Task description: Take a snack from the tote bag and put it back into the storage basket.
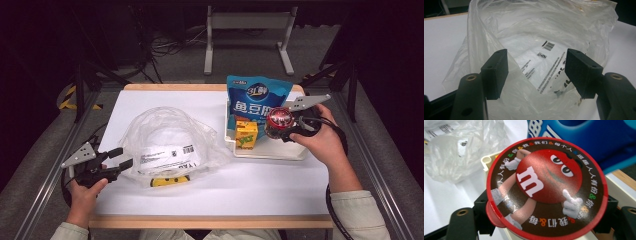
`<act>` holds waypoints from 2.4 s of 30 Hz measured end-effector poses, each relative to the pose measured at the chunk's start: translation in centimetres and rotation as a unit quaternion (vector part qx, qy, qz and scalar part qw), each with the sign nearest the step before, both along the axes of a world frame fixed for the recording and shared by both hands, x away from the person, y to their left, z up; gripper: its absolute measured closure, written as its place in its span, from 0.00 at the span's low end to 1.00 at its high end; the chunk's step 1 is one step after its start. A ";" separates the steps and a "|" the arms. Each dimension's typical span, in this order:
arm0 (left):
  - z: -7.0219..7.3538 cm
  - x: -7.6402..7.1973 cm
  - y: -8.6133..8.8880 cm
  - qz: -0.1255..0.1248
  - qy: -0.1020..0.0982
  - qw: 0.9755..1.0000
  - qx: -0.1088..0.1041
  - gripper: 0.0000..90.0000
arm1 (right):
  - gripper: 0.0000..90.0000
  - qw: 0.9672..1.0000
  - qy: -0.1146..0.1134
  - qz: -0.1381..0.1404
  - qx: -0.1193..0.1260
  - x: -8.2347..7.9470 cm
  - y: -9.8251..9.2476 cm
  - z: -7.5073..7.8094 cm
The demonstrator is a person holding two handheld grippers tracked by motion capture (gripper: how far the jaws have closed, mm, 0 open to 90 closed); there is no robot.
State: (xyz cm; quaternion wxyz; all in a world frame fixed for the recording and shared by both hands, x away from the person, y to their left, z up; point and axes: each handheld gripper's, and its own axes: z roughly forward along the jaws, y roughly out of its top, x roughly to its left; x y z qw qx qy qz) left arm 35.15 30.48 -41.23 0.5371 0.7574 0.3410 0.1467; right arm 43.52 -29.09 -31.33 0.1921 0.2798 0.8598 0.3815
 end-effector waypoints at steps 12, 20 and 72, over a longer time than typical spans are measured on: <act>0.0 0.0 0.0 0.002 0.000 1.000 0.000 0.40 | 0.29 1.000 0.007 -0.016 -0.010 0.6 -1.8 -1.8; 0.0 0.0 0.0 0.002 -0.001 1.000 0.001 0.40 | 0.29 1.000 0.010 -0.022 -0.020 0.7 -2.6 -3.0; 0.0 0.0 0.0 0.001 0.000 1.000 0.001 0.40 | 0.28 0.994 0.083 -0.051 -0.050 3.0 -2.9 -9.3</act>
